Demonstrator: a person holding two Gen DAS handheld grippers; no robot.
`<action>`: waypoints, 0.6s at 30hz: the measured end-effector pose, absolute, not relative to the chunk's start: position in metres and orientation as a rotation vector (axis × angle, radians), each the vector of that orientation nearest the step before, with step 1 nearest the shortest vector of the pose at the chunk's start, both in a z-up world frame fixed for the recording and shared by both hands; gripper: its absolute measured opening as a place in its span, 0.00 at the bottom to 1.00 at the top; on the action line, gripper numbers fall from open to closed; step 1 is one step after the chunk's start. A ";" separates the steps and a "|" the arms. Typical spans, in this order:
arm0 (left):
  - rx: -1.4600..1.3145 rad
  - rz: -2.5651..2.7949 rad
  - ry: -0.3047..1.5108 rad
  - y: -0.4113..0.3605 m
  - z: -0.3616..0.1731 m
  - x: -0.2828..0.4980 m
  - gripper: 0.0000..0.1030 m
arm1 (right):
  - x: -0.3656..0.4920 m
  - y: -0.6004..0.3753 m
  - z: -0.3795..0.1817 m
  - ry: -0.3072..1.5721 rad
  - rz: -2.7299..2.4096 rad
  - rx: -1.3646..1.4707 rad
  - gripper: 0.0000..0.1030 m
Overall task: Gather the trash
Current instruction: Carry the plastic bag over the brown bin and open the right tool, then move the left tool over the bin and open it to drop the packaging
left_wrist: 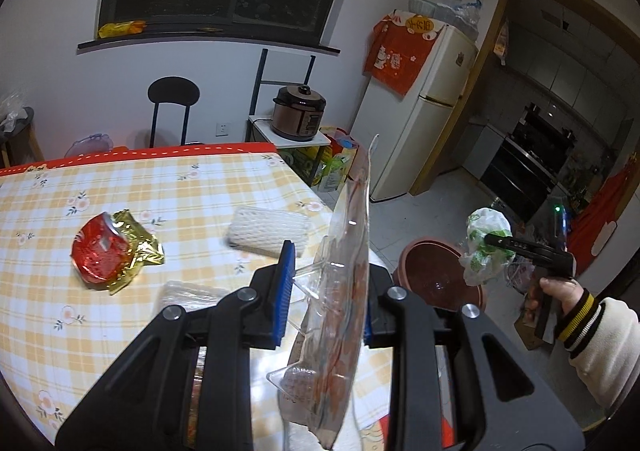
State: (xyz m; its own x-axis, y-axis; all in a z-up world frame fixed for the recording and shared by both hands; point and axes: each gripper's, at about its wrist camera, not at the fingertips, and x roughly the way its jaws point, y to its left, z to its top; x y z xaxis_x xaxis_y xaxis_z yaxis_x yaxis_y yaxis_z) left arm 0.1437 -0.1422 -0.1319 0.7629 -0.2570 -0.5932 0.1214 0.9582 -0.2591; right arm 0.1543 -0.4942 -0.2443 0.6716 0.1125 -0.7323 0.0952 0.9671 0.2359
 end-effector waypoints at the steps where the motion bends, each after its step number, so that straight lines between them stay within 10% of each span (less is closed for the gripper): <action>1: -0.209 -0.209 0.673 -0.148 -0.132 0.145 0.28 | 0.156 -0.496 -0.244 0.837 0.010 0.268 0.53; 12: -0.174 -0.286 0.679 -0.205 -0.135 0.170 0.28 | 0.156 -0.524 -0.211 0.754 0.021 0.260 0.95; 18: -0.136 -0.399 0.684 -0.253 -0.135 0.194 0.28 | 0.125 -0.539 -0.191 0.739 0.010 0.233 0.95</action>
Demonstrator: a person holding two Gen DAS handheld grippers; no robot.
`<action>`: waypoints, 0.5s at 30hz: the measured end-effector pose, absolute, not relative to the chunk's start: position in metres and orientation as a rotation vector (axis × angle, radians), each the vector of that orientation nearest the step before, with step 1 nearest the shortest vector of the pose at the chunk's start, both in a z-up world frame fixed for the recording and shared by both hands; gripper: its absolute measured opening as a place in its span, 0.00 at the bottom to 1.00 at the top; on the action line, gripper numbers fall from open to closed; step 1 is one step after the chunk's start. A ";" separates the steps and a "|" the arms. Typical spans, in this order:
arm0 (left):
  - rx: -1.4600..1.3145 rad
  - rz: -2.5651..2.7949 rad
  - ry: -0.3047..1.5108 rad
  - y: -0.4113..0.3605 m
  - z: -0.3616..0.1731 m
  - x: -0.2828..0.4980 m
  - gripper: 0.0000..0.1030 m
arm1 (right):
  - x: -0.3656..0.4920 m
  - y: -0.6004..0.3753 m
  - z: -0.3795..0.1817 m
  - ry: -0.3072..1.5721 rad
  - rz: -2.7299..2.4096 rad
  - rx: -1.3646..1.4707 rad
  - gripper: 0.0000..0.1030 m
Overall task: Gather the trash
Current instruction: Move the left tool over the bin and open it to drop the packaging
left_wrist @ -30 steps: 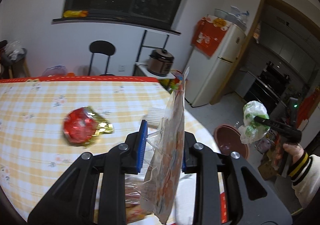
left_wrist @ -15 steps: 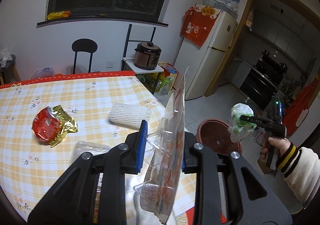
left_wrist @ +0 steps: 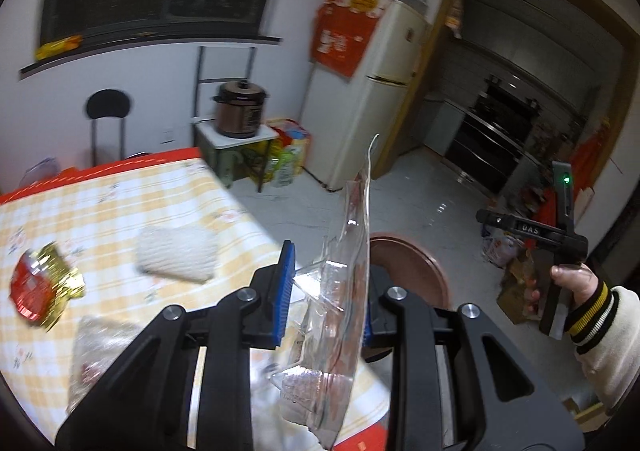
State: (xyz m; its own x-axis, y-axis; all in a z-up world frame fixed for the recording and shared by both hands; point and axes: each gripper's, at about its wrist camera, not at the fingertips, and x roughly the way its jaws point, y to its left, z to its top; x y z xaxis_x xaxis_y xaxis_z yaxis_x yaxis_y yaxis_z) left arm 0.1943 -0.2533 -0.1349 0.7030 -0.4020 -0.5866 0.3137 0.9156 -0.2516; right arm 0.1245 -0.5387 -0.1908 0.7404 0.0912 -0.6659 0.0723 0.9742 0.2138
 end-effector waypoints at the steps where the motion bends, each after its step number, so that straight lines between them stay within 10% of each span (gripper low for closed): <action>1: -0.130 -0.425 0.686 -0.264 -0.135 0.200 0.28 | 0.120 -0.543 -0.189 0.736 0.004 0.235 0.95; 15: -0.012 -0.655 0.705 -0.427 -0.147 0.276 0.33 | 0.039 -0.620 -0.198 0.741 -0.191 0.347 0.95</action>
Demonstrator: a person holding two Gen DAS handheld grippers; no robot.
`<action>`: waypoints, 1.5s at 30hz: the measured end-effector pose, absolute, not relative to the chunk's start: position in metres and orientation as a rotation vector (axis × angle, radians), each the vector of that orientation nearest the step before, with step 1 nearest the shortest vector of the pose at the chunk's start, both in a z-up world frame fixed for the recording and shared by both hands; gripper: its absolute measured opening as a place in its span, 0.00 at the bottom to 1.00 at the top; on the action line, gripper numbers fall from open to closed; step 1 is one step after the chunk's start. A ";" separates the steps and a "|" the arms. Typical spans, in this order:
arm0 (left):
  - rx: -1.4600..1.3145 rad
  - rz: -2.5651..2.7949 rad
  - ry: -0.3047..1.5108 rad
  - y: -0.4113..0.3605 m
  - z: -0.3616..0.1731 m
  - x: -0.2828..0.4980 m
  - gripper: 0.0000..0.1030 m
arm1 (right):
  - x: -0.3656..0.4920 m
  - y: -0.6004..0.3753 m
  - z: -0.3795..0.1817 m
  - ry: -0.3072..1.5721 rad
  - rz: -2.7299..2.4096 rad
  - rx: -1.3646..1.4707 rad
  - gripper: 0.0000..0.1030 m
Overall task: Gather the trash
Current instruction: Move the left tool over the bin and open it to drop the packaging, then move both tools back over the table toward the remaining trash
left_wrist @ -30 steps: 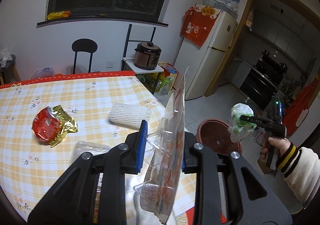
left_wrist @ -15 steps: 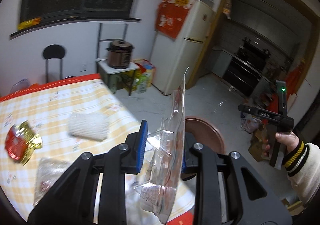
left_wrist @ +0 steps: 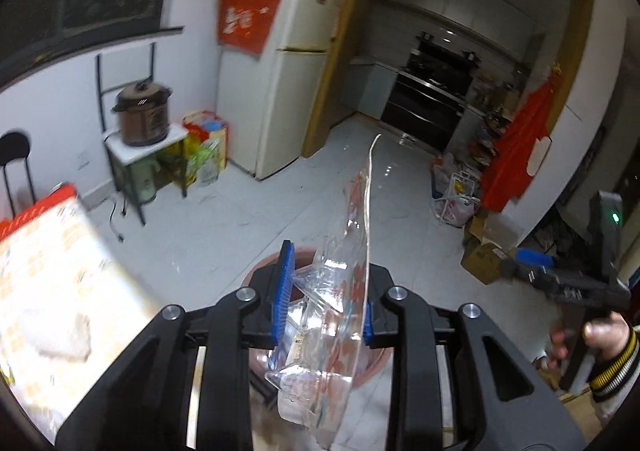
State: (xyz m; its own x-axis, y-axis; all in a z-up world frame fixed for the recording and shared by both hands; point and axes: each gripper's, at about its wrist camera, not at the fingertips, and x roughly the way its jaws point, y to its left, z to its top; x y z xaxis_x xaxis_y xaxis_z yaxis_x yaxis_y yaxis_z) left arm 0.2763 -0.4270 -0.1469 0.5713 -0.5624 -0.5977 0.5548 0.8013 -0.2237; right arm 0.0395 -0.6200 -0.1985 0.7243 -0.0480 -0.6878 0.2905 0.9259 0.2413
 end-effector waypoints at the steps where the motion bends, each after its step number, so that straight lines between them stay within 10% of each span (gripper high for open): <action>1: -0.008 -0.657 0.692 -0.433 -0.145 0.279 0.50 | 0.037 -0.623 -0.199 0.741 -0.198 0.350 0.95; 4: -0.026 -0.664 0.627 -0.447 -0.130 0.285 0.76 | 0.025 -0.629 -0.200 0.735 -0.225 0.354 0.95; 12: -0.011 -0.593 0.572 -0.410 -0.109 0.266 0.93 | 0.020 -0.624 -0.192 0.705 -0.226 0.373 0.95; 45: -0.310 0.089 0.717 0.042 -0.158 0.055 0.94 | 0.073 -0.257 -0.199 0.887 0.290 0.173 0.95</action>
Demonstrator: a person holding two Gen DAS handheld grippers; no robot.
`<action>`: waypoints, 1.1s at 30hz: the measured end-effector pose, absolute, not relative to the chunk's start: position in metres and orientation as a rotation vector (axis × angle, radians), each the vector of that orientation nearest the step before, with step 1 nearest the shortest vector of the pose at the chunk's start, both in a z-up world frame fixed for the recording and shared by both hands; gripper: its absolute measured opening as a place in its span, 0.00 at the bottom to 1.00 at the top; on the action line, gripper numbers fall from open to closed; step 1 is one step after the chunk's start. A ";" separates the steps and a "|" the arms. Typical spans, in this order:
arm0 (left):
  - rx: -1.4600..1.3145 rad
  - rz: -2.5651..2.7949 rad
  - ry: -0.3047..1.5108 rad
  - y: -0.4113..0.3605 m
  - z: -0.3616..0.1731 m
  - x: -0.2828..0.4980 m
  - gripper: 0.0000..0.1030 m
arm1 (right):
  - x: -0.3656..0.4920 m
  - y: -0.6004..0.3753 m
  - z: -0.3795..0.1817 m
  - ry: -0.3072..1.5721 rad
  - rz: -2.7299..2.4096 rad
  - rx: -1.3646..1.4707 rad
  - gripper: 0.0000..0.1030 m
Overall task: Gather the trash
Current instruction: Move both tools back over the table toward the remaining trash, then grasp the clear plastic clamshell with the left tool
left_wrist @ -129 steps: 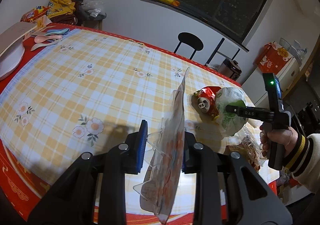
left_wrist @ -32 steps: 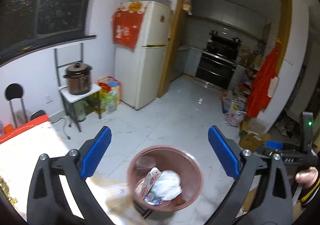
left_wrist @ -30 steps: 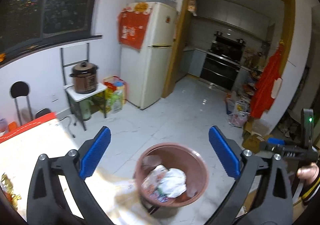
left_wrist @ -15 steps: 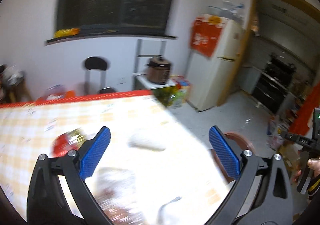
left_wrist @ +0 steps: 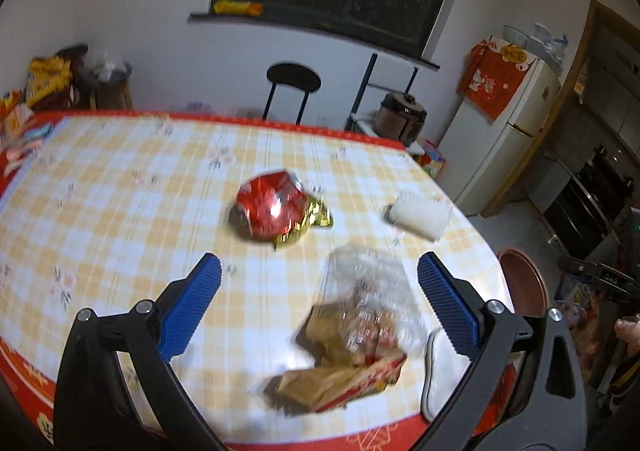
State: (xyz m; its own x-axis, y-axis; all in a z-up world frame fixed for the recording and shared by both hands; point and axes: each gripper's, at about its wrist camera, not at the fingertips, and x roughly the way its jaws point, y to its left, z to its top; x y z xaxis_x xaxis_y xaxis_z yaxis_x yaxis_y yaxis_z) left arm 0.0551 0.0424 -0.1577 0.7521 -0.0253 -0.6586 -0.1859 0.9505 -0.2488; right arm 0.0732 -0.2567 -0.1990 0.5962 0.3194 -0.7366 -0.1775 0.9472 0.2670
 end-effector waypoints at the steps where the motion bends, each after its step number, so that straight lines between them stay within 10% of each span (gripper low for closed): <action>1: -0.315 0.084 0.723 0.039 -0.161 0.054 0.94 | 0.072 -0.249 -0.201 0.895 0.296 0.164 0.95; 9: -0.395 -0.003 0.808 0.045 -0.193 0.055 0.92 | 0.057 -0.208 -0.226 0.972 0.293 0.133 0.95; 19: -0.578 -0.177 0.985 0.035 -0.244 0.099 0.66 | 0.039 -0.200 -0.265 1.072 0.226 0.154 0.95; 33: -0.691 -0.222 1.115 0.031 -0.299 0.183 0.64 | 0.039 -0.204 -0.289 1.138 0.169 0.140 0.95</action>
